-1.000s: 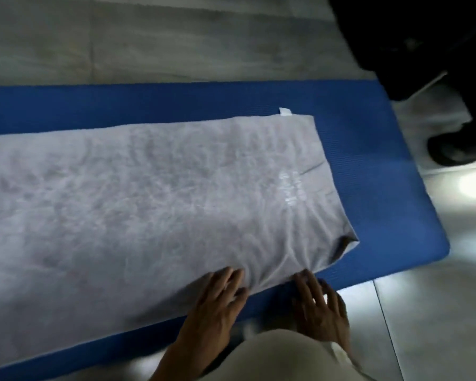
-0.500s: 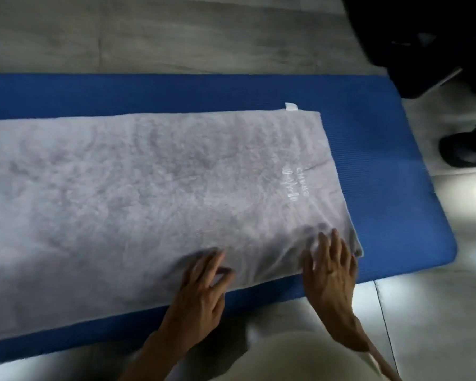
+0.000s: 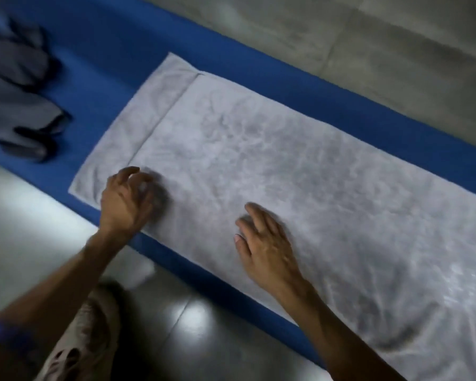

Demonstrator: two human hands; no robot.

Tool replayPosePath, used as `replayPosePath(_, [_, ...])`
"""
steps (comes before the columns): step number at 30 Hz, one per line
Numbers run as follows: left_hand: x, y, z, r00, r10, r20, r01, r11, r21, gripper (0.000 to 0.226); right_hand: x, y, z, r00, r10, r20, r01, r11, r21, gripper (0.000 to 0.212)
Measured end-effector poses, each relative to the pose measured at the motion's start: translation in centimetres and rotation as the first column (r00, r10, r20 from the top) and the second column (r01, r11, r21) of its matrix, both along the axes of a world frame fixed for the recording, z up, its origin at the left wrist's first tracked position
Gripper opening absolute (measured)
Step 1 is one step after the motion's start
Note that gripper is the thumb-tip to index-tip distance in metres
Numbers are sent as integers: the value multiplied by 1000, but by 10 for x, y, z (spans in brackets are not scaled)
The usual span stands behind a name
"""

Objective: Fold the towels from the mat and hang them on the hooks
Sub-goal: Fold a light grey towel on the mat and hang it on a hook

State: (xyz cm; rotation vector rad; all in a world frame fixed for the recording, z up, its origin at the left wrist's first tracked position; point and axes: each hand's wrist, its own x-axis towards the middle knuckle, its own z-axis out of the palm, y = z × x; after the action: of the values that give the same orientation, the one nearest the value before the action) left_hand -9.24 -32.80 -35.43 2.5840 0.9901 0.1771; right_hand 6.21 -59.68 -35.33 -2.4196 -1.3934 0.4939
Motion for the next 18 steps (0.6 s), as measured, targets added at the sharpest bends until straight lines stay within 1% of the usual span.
replayPosePath(2, [-17,32,2,996,87,-26,-87,996,17,43,0,16,-5,999,42,-1,-42,999,-10,41])
replayPosePath(3, [-24,45,5,985,173,-21,-173,985,5,40,0,25,-7,998,56,5,-56,998,-13,41])
replayPosePath(5, [-30,64,8,927,374,-36,-376,925,-50,33,0,37,-10,997,68,22,-67,997,-34,41])
replayPosePath(6, [-31,72,8,890,451,-70,-456,887,-72,32,1,41,-11,997,68,34,-66,996,-53,41])
replayPosePath(7, [-31,80,6,865,488,-117,-498,863,-81,33,2,42,-12,997,67,45,-64,995,-71,40])
replayPosePath(9, [-33,95,1,854,492,-171,-508,859,-63,34,4,44,-15,996,72,53,-67,994,-91,37])
replayPosePath(11, [-31,106,-2,853,478,-212,-497,866,-47,35,5,44,-16,997,65,42,-61,995,-76,33])
replayPosePath(13, [-27,111,2,840,482,-249,-519,848,-106,28,6,45,-16,997,64,40,-61,995,-75,32])
replayPosePath(14, [-25,110,6,839,475,-267,-516,850,-110,26,7,46,-16,997,64,40,-61,996,-72,32])
replayPosePath(16, [-16,103,18,860,440,-260,-460,888,-18,27,8,47,-16,998,47,29,-45,998,-41,31])
replayPosePath(18, [-4,86,33,905,371,-207,-356,928,105,28,11,50,-15,1000,15,-20,-14,1000,20,30])
